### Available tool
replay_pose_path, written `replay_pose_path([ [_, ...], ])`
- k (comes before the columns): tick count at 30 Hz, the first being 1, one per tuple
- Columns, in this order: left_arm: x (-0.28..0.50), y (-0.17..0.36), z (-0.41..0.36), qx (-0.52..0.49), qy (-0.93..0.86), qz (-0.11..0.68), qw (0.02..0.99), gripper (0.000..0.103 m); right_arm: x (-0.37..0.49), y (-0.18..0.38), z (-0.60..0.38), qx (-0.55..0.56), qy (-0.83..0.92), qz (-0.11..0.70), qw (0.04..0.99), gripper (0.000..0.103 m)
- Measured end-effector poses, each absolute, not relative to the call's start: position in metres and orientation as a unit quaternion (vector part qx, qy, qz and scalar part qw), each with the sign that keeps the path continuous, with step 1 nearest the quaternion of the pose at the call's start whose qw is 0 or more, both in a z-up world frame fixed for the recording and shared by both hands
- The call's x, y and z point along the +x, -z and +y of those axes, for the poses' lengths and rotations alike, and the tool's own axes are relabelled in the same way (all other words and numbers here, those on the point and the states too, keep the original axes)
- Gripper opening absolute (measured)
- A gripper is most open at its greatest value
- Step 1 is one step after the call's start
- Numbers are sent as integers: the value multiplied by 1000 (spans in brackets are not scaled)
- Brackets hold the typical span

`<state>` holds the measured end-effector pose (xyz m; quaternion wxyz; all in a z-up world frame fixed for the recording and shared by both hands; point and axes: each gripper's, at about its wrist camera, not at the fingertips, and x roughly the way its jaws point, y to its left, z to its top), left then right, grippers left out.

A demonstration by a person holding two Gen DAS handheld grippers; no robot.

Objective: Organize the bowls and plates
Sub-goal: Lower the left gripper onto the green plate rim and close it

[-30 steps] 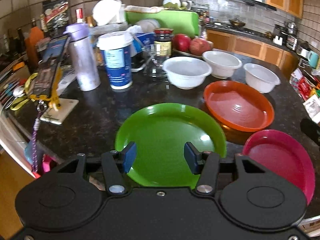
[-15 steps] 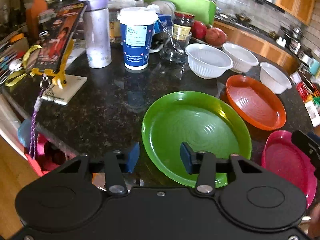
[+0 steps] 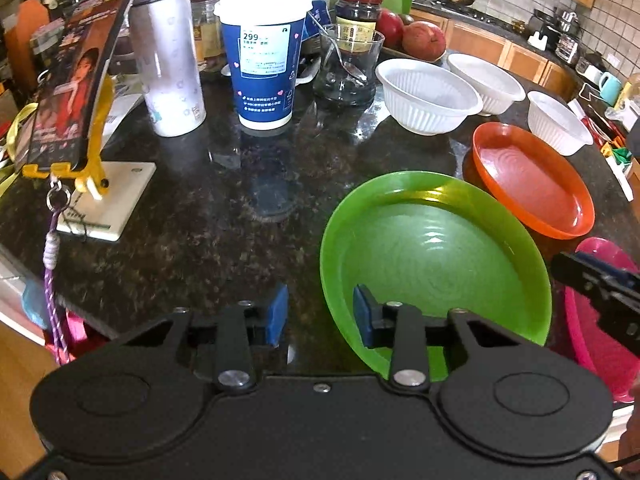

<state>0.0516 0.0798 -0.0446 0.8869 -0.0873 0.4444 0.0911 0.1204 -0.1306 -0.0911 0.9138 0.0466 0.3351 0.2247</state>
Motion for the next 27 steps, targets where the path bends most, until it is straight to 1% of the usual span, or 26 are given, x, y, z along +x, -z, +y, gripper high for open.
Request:
replay_pose_path([
  [3, 58, 47, 83, -78, -81, 449, 886, 44, 125, 96, -122, 33, -205, 342, 916, 35],
  [5, 61, 48, 84, -72, -77, 452, 886, 41, 128, 99, -118, 27, -197, 347, 917, 34],
  [13, 73, 56, 90, -64, -64, 463, 882, 40, 141, 108, -110, 20, -178, 369, 912, 32],
  [15, 76, 59, 92, -69, -60, 467, 880, 35, 143, 109, -109, 17, -175, 373, 911, 29],
  [20, 80, 59, 89, -63, -46, 467, 881, 29, 145, 112, -107, 13, -173, 385, 907, 25],
  [22, 81, 59, 87, -61, -42, 465, 882, 28, 146, 113, -106, 11, -172, 390, 905, 22],
  [24, 83, 59, 86, -62, -35, 464, 883, 25, 147, 114, -106, 10, -171, 392, 904, 17],
  [26, 85, 59, 86, -63, -34, 463, 883, 24, 146, 113, -106, 11, -172, 394, 903, 13],
  [27, 85, 60, 86, -63, -32, 463, 884, 24, 146, 113, -105, 12, -175, 395, 902, 13],
])
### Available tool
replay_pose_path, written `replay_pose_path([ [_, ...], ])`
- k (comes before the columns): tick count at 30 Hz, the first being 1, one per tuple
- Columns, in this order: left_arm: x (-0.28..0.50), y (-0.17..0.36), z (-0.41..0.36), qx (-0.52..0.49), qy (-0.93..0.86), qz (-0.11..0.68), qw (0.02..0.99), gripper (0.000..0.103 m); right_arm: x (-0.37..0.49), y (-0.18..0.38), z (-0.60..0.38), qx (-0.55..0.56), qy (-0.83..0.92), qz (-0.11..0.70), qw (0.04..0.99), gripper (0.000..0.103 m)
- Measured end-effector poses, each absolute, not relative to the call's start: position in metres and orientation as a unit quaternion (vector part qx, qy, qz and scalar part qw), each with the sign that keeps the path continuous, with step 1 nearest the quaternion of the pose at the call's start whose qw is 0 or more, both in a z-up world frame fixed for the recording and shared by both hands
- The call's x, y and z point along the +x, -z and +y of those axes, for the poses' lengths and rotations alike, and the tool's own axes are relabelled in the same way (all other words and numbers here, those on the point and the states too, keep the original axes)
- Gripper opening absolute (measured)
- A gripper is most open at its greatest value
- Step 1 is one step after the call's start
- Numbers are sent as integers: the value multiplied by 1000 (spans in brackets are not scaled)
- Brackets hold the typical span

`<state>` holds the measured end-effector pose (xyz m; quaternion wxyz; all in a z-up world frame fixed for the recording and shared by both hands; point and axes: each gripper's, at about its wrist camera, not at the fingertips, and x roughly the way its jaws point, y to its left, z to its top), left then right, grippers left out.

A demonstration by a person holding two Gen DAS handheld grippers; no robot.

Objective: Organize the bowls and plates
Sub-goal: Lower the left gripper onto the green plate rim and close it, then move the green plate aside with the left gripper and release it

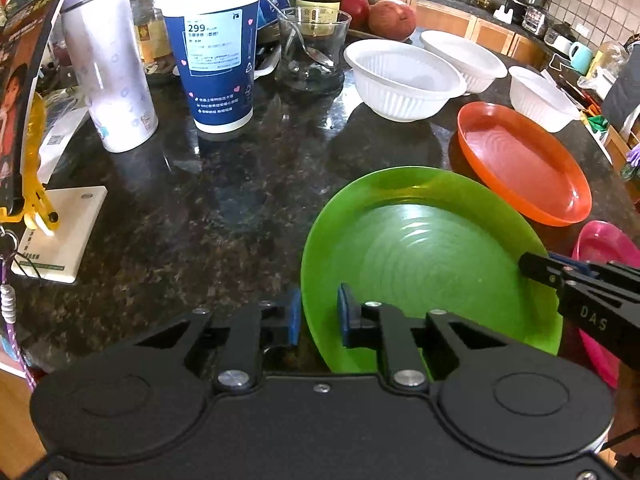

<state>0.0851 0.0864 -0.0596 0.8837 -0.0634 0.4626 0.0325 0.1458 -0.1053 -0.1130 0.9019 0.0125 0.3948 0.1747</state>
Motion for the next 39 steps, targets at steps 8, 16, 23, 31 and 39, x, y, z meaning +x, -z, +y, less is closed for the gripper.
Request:
replay_pose_path([
  [8, 82, 59, 101, -69, -43, 459, 885, 24, 141, 107, -93, 19, -183, 391, 902, 13],
  [16, 73, 50, 126, -62, -66, 445, 891, 24, 140, 97, -62, 11, -204, 376, 904, 13],
  [23, 70, 52, 150, -63, -80, 442, 891, 24, 140, 92, -33, 1, -211, 366, 906, 13],
  [31, 71, 55, 168, -62, -61, 444, 892, 24, 142, 95, -17, 2, -193, 371, 908, 13],
  [39, 78, 58, 169, -54, -26, 449, 892, 24, 141, 100, -16, 9, -153, 374, 915, 13],
])
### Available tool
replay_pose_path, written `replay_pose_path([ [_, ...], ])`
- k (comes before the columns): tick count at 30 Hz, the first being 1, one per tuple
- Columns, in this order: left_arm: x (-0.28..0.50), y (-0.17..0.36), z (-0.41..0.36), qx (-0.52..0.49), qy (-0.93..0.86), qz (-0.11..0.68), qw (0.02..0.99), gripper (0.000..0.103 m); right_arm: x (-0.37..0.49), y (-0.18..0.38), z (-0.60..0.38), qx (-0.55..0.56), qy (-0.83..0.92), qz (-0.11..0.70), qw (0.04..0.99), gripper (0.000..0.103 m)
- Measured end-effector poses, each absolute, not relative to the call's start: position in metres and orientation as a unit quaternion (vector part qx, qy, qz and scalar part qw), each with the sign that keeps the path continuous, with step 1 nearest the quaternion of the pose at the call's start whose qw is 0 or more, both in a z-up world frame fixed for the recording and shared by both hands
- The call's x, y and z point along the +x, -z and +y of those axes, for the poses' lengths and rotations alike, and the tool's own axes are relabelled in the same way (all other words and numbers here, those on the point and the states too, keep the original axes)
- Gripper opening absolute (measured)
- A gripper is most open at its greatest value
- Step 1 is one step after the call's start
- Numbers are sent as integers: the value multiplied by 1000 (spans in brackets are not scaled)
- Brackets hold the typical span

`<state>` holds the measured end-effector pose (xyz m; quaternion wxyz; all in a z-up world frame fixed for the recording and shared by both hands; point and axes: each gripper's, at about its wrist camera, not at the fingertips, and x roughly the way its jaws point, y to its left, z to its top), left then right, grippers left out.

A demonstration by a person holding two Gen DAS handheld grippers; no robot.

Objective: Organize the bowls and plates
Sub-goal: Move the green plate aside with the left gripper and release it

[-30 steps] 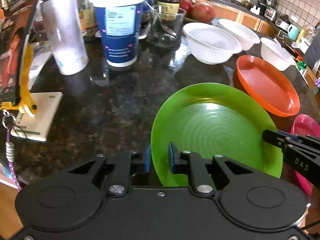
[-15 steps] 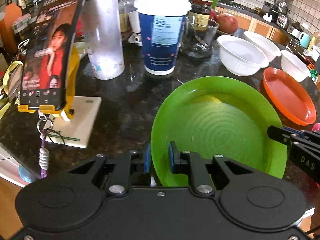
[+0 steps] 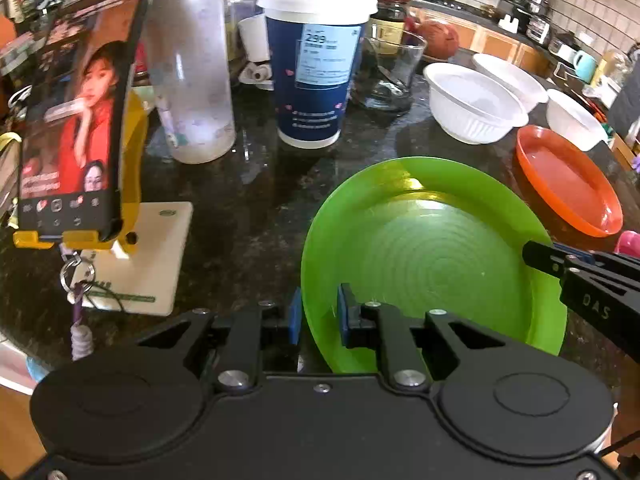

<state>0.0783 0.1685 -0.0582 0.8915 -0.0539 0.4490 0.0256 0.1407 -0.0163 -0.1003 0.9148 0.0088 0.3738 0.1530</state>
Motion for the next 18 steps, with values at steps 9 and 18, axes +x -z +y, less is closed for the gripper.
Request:
replay_pose_path([
  [9, 84, 61, 163, -40, 6, 449, 892, 24, 139, 103, -23, 22, -116, 371, 921, 16],
  [18, 78, 46, 160, -29, -7, 420, 907, 24, 136, 96, -30, 36, -105, 354, 929, 17],
])
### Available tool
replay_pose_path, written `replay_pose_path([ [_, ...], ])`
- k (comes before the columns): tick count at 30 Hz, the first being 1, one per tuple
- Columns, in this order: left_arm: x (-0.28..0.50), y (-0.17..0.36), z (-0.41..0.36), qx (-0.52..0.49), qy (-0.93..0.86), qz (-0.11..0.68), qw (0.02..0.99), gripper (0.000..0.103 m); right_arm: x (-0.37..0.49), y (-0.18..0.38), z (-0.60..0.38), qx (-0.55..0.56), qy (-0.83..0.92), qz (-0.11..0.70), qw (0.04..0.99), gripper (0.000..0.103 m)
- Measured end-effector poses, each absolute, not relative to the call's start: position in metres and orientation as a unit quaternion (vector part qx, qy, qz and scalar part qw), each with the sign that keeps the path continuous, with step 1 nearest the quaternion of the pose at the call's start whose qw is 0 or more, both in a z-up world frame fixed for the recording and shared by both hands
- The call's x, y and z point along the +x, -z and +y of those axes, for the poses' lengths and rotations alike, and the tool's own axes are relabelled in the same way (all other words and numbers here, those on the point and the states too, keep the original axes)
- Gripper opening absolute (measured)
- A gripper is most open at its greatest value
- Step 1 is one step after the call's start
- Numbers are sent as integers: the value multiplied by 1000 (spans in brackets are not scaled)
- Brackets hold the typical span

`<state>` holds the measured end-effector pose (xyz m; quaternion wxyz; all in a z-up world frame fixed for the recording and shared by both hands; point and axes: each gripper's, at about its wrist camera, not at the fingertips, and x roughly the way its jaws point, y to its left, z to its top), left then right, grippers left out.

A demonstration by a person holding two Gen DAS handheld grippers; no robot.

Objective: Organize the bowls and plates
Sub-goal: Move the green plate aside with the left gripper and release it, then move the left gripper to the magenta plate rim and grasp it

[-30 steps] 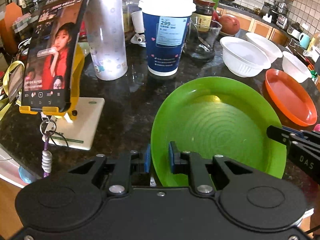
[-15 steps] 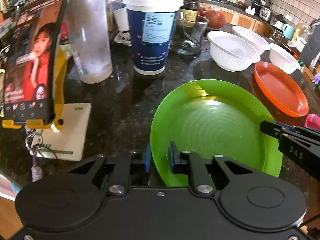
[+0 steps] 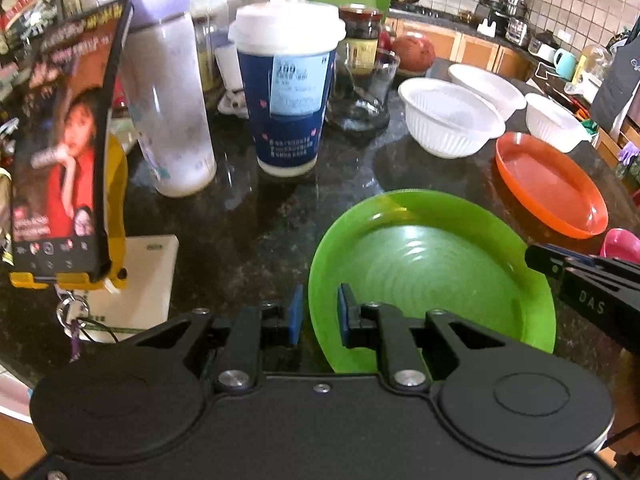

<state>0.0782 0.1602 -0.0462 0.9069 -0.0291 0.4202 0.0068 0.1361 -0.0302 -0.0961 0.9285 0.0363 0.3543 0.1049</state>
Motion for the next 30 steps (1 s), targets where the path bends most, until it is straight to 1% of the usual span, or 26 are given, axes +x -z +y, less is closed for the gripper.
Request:
replay_pose_path([
  [9, 75, 31, 124, -22, 14, 403, 915, 24, 119, 76, -72, 67, -95, 325, 938, 21],
  [15, 77, 26, 83, -7, 29, 390, 920, 24, 106, 64, -121, 88, -70, 301, 947, 27],
  [18, 80, 26, 60, -5, 41, 394, 918, 25, 100, 62, -147, 90, -49, 292, 951, 31],
  [22, 86, 28, 29, -3, 49, 400, 915, 25, 94, 61, -180, 90, -23, 284, 954, 33],
  [24, 88, 29, 14, -1, 52, 404, 913, 25, 93, 62, -195, 95, -12, 284, 954, 38],
  [28, 92, 35, -15, 4, 52, 408, 911, 25, 90, 66, -229, 100, 6, 286, 953, 45],
  [30, 93, 38, -27, 5, 49, 409, 911, 26, 88, 67, -242, 97, 14, 283, 954, 50],
])
